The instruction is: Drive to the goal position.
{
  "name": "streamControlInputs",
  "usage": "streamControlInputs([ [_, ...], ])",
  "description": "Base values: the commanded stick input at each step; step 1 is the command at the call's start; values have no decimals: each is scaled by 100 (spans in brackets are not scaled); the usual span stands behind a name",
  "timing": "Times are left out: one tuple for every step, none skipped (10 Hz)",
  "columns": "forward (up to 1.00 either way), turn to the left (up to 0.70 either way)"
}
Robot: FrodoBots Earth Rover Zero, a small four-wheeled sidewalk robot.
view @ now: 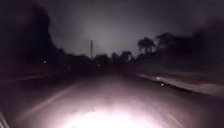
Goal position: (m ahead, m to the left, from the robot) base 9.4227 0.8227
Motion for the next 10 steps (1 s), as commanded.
streamControlInputs([
  [70, 0],
  [70, 0],
  [70, 0],
  [70, 0],
  [70, 0],
  [70, 0],
  [70, 0],
  [70, 0],
  [70, 0],
  [70, 0],
])
